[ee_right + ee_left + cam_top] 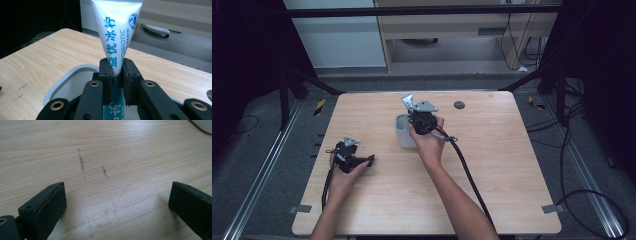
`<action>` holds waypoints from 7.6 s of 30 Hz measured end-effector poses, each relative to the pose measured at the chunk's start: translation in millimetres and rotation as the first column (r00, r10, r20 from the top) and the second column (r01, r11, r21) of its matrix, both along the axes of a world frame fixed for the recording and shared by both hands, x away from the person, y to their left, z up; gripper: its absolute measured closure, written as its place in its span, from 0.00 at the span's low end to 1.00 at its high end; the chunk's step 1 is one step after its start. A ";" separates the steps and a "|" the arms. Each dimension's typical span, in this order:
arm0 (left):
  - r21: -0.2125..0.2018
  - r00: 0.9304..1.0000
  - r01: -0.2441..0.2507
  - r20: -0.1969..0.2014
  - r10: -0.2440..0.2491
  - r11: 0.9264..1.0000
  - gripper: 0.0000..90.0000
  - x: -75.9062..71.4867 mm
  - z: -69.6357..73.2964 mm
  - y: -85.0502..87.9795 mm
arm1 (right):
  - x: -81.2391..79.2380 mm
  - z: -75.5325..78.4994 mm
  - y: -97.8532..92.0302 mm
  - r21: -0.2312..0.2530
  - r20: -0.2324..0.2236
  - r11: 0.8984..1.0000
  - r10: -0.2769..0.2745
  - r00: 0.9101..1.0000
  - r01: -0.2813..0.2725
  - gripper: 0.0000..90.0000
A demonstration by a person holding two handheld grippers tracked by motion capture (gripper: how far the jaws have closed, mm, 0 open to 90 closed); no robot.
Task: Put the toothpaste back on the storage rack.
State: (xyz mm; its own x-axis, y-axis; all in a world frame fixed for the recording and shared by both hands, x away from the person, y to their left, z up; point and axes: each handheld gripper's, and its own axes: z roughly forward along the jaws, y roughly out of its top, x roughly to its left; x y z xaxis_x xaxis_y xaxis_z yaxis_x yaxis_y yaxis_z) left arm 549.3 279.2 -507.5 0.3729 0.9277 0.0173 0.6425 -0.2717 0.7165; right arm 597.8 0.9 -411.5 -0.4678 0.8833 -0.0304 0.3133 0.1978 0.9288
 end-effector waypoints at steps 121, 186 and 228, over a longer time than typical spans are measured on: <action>0.002 1.000 -0.001 0.000 0.001 1.000 0.01 0.3 0.1 -0.1 | -24.7 37.2 -41.4 -0.069 -0.156 0.990 0.114 0.981 -0.126 0.14; 0.003 1.000 -0.002 0.000 0.002 1.000 0.01 0.6 0.1 -0.3 | -63.1 10.0 -169.2 -0.194 -0.200 0.979 0.021 0.980 -0.061 0.20; 0.003 1.000 -0.005 0.000 0.005 1.000 0.01 0.2 0.2 -0.6 | -59.3 -59.5 -226.1 -0.149 -0.338 0.988 -0.091 0.937 0.042 0.26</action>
